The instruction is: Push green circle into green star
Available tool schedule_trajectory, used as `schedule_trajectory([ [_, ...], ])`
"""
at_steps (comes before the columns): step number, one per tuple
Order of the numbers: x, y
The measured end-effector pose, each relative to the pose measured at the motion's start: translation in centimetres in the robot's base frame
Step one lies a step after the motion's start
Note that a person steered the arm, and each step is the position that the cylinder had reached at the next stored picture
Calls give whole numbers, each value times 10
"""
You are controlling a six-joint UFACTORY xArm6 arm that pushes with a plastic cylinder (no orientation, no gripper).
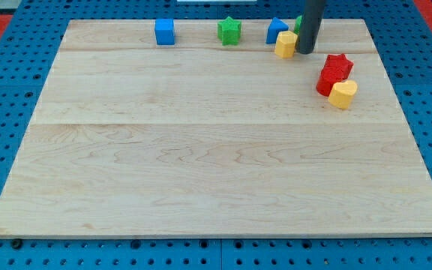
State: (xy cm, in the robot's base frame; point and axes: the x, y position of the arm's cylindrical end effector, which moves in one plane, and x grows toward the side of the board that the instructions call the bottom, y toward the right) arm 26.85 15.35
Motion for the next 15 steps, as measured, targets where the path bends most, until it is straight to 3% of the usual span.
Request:
schedule_trajectory([
  [2, -27, 57],
  [4, -66, 41],
  [5, -60, 14],
  [10, -47, 24],
  [14, -54, -32],
  [15, -43, -21],
])
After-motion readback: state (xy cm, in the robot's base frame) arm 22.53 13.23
